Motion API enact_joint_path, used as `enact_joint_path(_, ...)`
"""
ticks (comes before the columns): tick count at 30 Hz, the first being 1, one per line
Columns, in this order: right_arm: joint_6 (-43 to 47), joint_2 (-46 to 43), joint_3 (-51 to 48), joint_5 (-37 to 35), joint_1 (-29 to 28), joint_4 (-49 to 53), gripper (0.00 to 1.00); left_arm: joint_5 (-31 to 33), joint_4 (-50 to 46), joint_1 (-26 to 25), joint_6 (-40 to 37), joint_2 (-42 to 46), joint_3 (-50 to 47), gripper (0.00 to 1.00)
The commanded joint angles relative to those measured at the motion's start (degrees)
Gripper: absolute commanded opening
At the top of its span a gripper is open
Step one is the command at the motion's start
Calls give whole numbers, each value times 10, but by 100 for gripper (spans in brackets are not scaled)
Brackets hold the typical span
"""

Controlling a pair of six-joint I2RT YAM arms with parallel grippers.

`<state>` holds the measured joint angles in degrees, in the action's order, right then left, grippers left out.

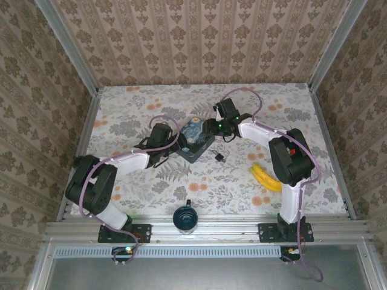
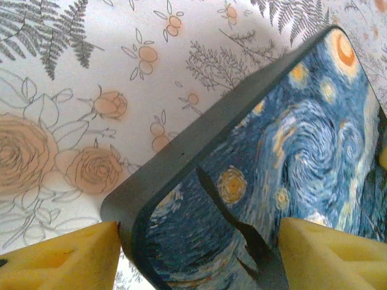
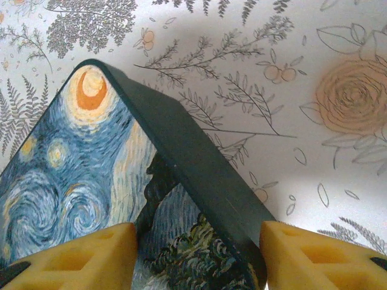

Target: Unlock a padlock with a key

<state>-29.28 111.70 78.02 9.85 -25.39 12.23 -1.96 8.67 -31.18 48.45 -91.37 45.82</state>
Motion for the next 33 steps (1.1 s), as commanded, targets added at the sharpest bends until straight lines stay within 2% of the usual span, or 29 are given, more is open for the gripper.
enact_joint_path(1,-51,-14,-29,20,-36,-12,56,-38,39,5,-17,-26,40,68)
enact_joint_path(7,-89,-30,-39,-5,-71,-9,56,-52,32,35,-36,-59,84,68)
enact_joint_path(14,-127,-50,-67,-21,-83,-24,59,-76,27,74,-53,-79,102,70)
enact_joint_path(22,-153,-58,-85,-23,-85,-52,61,-95,20,82,-67,-104,129,71)
enact_joint_path(33,-146,-61,-80,-34,-84,-45,63,-102,19,87,-69,-119,143,73)
